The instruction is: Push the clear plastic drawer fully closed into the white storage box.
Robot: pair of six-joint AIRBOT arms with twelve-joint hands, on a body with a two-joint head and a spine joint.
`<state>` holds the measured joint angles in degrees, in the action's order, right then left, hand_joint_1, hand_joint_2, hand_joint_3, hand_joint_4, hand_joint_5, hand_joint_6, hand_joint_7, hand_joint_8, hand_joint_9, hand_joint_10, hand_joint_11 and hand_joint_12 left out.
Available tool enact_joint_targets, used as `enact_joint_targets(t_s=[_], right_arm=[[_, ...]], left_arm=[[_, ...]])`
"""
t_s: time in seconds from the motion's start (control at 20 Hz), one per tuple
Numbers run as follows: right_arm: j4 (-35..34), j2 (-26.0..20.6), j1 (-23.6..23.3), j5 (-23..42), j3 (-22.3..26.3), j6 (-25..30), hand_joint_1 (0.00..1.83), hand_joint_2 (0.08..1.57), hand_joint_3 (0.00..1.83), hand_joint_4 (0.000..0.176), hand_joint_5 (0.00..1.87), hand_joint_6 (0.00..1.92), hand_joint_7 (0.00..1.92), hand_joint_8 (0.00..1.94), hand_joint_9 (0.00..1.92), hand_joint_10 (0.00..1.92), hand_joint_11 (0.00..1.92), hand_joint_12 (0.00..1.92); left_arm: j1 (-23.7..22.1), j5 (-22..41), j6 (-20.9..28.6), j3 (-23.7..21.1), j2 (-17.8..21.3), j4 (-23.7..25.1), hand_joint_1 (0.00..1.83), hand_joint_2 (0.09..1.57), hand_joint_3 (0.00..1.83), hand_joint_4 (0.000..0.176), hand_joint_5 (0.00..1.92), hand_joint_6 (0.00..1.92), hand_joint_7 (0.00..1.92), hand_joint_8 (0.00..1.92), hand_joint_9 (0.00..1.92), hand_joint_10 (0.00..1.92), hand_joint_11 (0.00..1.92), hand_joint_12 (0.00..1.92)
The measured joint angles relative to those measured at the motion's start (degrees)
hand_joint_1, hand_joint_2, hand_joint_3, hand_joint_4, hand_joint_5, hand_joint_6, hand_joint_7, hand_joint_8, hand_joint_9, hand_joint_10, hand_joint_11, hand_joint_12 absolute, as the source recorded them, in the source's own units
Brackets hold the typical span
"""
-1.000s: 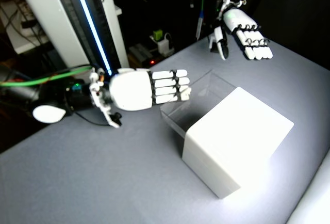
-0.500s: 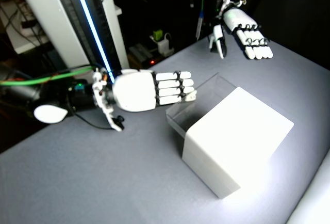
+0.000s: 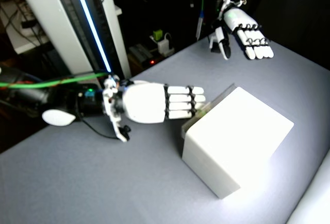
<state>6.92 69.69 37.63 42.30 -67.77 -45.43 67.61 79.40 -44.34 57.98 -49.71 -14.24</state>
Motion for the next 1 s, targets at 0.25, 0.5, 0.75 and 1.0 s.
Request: enact_joint_targets(t_s=[0.25, 0.5, 0.75, 1.0], right_arm=[[-1.95, 1.22, -0.44, -1.03, -1.14, -1.44, 0.28, 1.45, 0.0, 0.0, 0.0, 0.0, 0.0, 0.0, 0.0, 0.0, 0.0, 0.0], [-1.64, 1.09, -0.59, -0.79, 0.09, 0.15, 0.13, 1.45, 0.0, 0.0, 0.0, 0.0, 0.0, 0.0, 0.02, 0.0, 0.0, 0.21], [0.52, -2.21, 0.52, 3.48, 4.09, 3.89, 0.26, 1.43, 0.0, 0.0, 0.15, 0.03, 0.21, 0.02, 0.28, 0.04, 0.0, 1.13], [2.51, -7.54, 5.99, 8.85, 7.91, 8.04, 0.23, 1.47, 0.01, 0.0, 0.25, 0.01, 0.42, 0.03, 0.59, 0.14, 0.08, 1.6]], left_arm=[[0.0, -0.04, 0.0, 0.0, -0.07, 0.04, 0.96, 1.34, 0.0, 0.0, 0.03, 0.0, 0.0, 0.0, 0.0, 0.0, 0.0, 0.0], [0.0, 0.13, 0.02, 0.0, -0.07, 0.0, 0.94, 1.35, 0.0, 0.0, 0.04, 0.0, 0.0, 0.0, 0.0, 0.0, 0.0, 0.0], [0.59, 0.92, 0.02, -0.02, -0.07, -0.57, 0.92, 1.36, 0.0, 0.0, 0.03, 0.0, 0.0, 0.0, 0.0, 0.0, 0.0, 0.0], [1.22, 1.57, 0.07, -0.2, -0.07, -0.85, 0.96, 1.34, 0.0, 0.0, 0.01, 0.0, 0.0, 0.0, 0.0, 0.0, 0.0, 0.0]])
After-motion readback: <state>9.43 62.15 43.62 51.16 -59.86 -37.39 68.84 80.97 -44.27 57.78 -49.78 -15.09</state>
